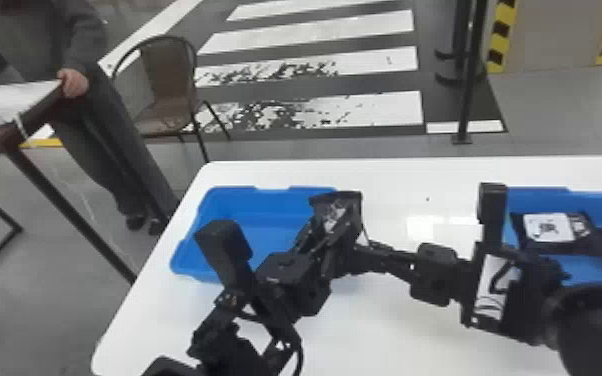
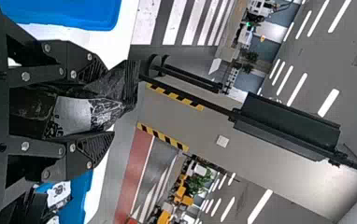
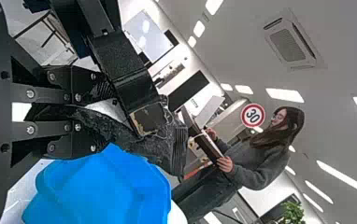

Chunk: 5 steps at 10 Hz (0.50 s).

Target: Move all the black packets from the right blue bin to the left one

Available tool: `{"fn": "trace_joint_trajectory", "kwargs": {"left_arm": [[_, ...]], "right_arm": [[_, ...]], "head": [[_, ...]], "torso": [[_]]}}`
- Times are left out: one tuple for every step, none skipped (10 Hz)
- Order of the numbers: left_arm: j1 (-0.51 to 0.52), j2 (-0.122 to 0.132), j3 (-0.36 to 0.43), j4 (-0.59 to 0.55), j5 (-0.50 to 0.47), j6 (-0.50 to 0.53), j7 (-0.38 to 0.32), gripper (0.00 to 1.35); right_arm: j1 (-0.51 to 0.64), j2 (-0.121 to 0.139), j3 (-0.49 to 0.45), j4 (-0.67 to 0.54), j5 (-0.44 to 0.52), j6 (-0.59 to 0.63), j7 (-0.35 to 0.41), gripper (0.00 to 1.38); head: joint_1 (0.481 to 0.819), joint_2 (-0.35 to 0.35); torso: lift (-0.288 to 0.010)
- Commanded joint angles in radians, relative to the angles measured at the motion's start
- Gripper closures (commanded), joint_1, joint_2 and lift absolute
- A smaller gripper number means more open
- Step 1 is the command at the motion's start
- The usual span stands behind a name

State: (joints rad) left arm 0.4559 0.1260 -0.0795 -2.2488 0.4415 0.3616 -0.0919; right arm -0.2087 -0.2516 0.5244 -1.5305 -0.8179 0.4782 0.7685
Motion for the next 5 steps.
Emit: {"fn": "trace_joint_trajectory", "kwargs": {"left_arm": [[0.005,0.003,-0.008,-0.008,-0.015,-0.020,0.009,1.21],[0.010,0.003,-0.010,-0.008,-0.015,-0.043,0.017,1.21],[0.018,0.003,-0.010,-0.008,-0.011,-0.065,0.023,1.21],[0.023,0.003,-0.008,-0.008,-0.011,-0.079,0.027,1.21],[0.025,0.003,-0.008,-0.008,-0.011,-0.089,0.029,1.21]], "right_arm": [[0.000,0.000,0.000,0.003,-0.006,-0.007,0.000,1.05],[0.000,0.000,0.000,0.008,-0.008,-0.009,0.000,1.05],[0.000,0.000,0.000,0.010,-0.016,-0.012,0.000,1.01],[0.003,0.000,0.000,0.012,-0.028,-0.022,0.000,0.67],[0.005,0.000,-0.002,0.015,-0.030,-0.039,0.000,0.25]], "head": [[0.695,0.280],[0.695,0.280],[0.695,0.280],[0.695,0.283],[0.695,0.286]], "torso": [[-0.140],[-0.140],[-0.140],[-0.140],[-0.140]]}}
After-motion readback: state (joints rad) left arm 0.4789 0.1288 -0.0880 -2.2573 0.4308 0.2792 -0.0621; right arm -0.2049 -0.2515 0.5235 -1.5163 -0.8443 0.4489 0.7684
